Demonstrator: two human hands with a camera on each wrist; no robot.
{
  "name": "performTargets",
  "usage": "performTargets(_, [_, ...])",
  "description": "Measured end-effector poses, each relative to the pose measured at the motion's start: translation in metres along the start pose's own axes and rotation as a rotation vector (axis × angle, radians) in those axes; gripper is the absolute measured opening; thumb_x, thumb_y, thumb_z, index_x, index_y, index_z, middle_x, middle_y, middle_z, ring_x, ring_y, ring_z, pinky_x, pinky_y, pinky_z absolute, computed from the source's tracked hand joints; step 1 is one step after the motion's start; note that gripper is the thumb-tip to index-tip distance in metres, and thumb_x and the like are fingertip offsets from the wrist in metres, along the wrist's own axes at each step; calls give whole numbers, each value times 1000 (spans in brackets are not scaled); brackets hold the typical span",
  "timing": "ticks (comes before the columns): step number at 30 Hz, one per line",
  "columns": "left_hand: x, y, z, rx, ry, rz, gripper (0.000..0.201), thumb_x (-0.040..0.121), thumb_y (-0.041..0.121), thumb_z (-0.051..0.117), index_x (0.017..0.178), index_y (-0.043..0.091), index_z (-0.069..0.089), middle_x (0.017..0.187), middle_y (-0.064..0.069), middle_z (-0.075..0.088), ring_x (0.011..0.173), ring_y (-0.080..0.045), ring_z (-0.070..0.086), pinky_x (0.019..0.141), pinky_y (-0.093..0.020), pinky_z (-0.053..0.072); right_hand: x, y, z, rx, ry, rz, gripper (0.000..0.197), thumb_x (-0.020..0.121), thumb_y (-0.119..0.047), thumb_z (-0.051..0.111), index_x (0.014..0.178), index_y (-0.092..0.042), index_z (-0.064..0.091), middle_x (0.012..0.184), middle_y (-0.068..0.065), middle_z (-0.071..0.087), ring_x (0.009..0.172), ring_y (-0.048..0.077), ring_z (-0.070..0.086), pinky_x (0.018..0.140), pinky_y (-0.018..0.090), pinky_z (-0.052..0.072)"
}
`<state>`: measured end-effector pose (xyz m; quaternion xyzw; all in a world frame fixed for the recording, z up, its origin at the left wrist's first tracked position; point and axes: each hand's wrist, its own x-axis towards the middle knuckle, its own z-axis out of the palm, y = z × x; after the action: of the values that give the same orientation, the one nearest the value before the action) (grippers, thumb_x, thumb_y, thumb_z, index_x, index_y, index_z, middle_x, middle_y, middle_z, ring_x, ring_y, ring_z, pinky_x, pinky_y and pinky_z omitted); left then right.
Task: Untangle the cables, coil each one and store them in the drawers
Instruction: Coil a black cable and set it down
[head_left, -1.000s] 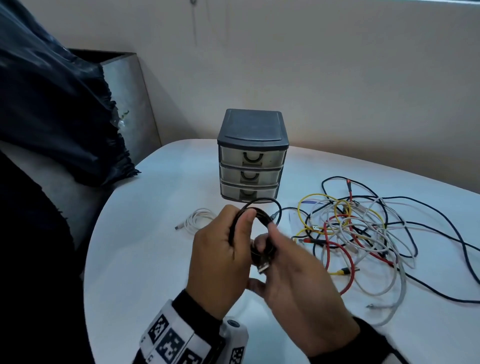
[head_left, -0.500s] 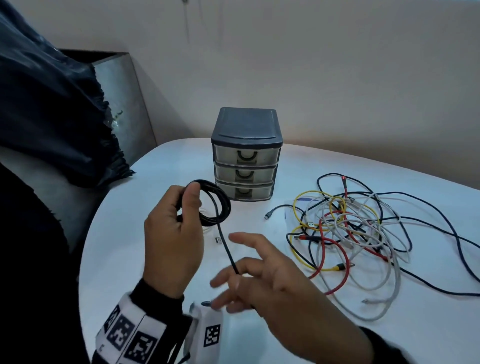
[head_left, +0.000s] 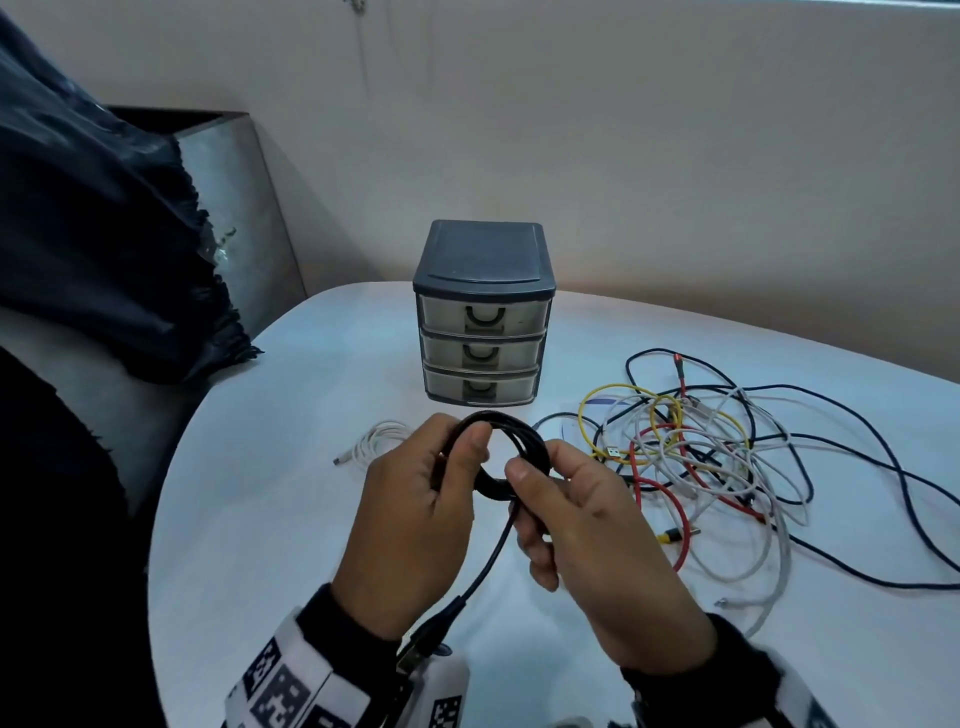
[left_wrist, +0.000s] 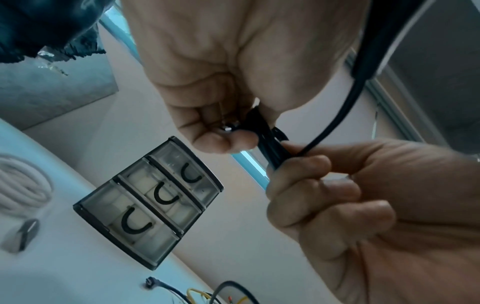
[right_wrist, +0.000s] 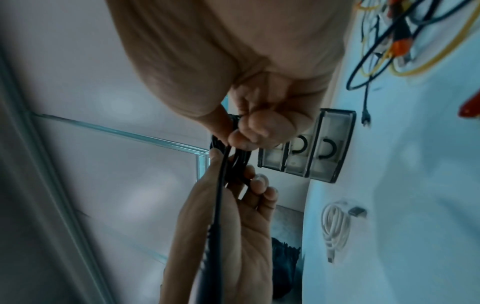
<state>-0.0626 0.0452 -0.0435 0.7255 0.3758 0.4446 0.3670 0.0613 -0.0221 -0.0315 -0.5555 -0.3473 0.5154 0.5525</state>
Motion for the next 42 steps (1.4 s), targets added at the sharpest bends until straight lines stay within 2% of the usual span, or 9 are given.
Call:
performTargets(4, [4, -4, -5, -141, -151, -105, 42, 96, 45, 50, 77, 10, 64, 69, 0, 63, 69, -12, 58, 68, -18, 45, 1, -3, -7, -37, -38, 17, 20, 103, -21, 47, 85, -15, 54, 59, 1, 29, 48, 12, 22, 40, 19, 21])
performTargets(8, [7, -4, -13, -428, -341, -268, 35, 89, 39, 55, 99, 6, 63, 71, -7, 63, 73, -20, 59, 74, -27, 52, 2, 6, -16, -444, -91, -87, 20, 103, -26, 46, 85, -18, 54, 53, -12, 41, 49, 9, 33, 51, 34, 30])
performTargets(11, [2, -4, -14, -219, -509, -211, 38, 93, 59, 49, 100, 25, 64, 69, 7, 59, 68, -11, 55, 76, -33, 59, -4, 10, -13, -682, -175, -198, 19, 103, -32, 41, 96, -26, 58, 66, -14, 59, 57, 8, 52, 60, 36, 46])
performTargets(14, [-2, -7, -15, 11, -613, -115, 58, 93, 68, 32, 88, 17, 60, 80, 2, 62, 80, -22, 61, 83, -49, 56, -10, 6, -11, -715, -157, -256, 22, 103, -36, 41, 86, -28, 52, 65, -13, 57, 55, 7, 50, 58, 33, 46])
performTargets(21, [6, 4, -19, 34, -299, -29, 43, 94, 56, 29, 70, 25, 46, 60, 9, 40, 58, -7, 37, 59, -29, 41, -6, -8, -7, -498, -35, -119, 12, 88, -39, 68, 97, -34, 61, 57, -7, 55, 49, 8, 46, 56, 25, 40])
performTargets(25, [11, -5, -21, 16, -150, -118, 49, 96, 52, 30, 72, 11, 39, 58, 7, 35, 54, -12, 33, 53, -31, 34, -5, -1, 1, -568, -143, -16, 19, 95, -25, 62, 85, -11, 69, 53, -14, 61, 41, -1, 44, 47, 10, 33])
performTargets(31, [13, -10, -21, -65, -113, -253, 51, 103, 42, 30, 72, 3, 36, 60, -1, 36, 49, -17, 33, 46, -30, 32, 9, 20, -16, -1106, 156, -419, 16, 97, -30, 56, 91, -26, 71, 75, -9, 63, 67, 7, 56, 72, 32, 49])
performTargets(34, [10, -3, -16, -294, -144, -404, 46, 103, 42, 32, 70, 10, 37, 59, 0, 39, 45, -18, 33, 47, -26, 28, 12, 21, -14, -807, 303, -510, 17, 97, -21, 57, 93, -21, 74, 76, -10, 69, 69, 7, 65, 61, 26, 54])
performTargets(42, [11, 6, -13, -553, -168, -543, 42, 101, 44, 36, 75, 12, 40, 57, -2, 39, 38, -16, 28, 50, -28, 22, 17, 14, 2, 381, -8, 28, 17, 83, -16, 59, 79, -2, 68, 67, 13, 63, 54, 16, 58, 50, 20, 47])
